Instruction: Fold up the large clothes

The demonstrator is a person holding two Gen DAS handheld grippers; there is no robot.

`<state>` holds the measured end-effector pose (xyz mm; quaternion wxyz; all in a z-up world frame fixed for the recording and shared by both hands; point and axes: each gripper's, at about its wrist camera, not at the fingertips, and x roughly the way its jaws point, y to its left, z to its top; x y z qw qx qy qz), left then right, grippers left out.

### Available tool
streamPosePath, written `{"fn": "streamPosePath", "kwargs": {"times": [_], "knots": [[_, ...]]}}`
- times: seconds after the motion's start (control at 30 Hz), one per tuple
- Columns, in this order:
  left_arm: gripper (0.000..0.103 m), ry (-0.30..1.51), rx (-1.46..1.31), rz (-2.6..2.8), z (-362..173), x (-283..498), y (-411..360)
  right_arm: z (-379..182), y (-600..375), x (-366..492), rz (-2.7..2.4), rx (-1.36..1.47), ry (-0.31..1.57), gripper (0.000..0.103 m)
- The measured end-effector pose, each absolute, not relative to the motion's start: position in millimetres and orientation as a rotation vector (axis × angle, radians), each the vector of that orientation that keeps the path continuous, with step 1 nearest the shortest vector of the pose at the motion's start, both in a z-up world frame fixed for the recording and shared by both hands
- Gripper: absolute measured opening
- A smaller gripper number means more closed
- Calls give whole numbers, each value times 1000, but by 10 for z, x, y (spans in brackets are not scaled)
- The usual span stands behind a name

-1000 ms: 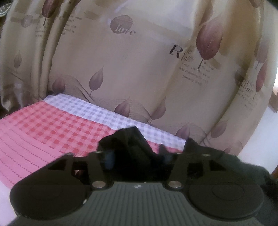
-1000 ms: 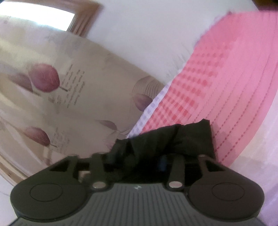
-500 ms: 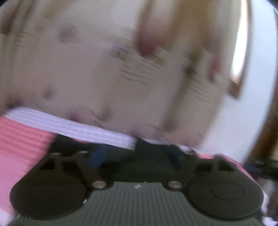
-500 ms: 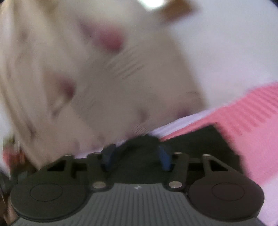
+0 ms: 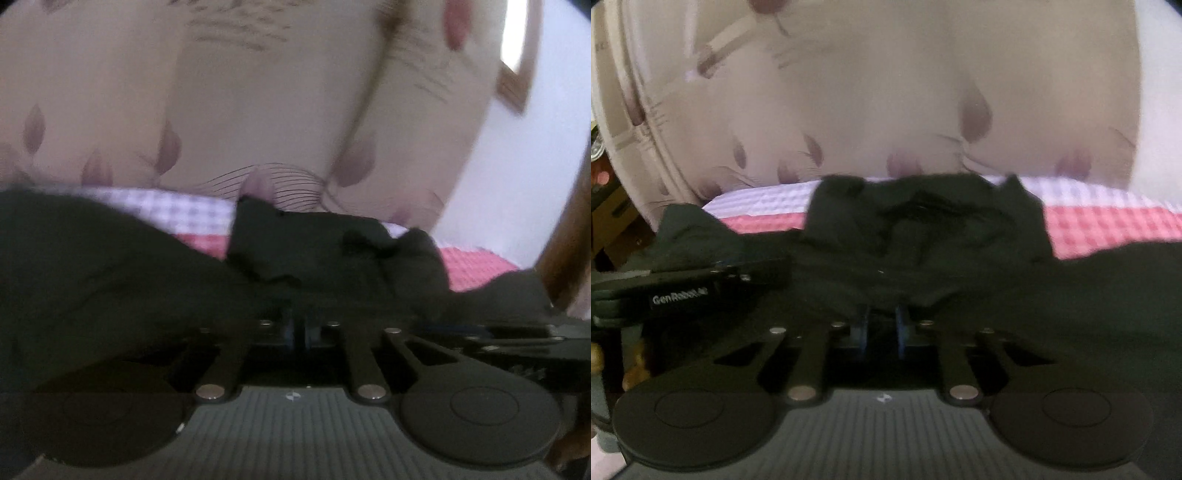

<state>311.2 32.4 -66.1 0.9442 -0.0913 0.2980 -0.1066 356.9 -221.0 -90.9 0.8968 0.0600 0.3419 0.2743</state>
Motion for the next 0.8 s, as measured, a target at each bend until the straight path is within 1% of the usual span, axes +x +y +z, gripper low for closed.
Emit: {"fn": "streamPosePath", "kwargs": {"times": [0.13,0.2,0.33,0.6,0.67,0.8], "knots": [[11,590,-270,-223,-771,3124,498,-1005,-2534,3698,508,164,735,6],[11,585,-296,-218,-785,3133,582,-1059,-2770,3752,473,201,745,0],[11,576,-335,-174,-746,3165,823,-1132,-3087,3772,458,258,737,0],[11,548,-378,-101,-770,3073,1465,-1350,-3924,3686,363,506,692,0],[11,542,-427,-67,-808,3039,1641,-1384,-4038,3646,328,527,684,0],[11,574,-459,-30,-850,3039,1820,-1390,-4100,3594,303,466,712,0]]}}
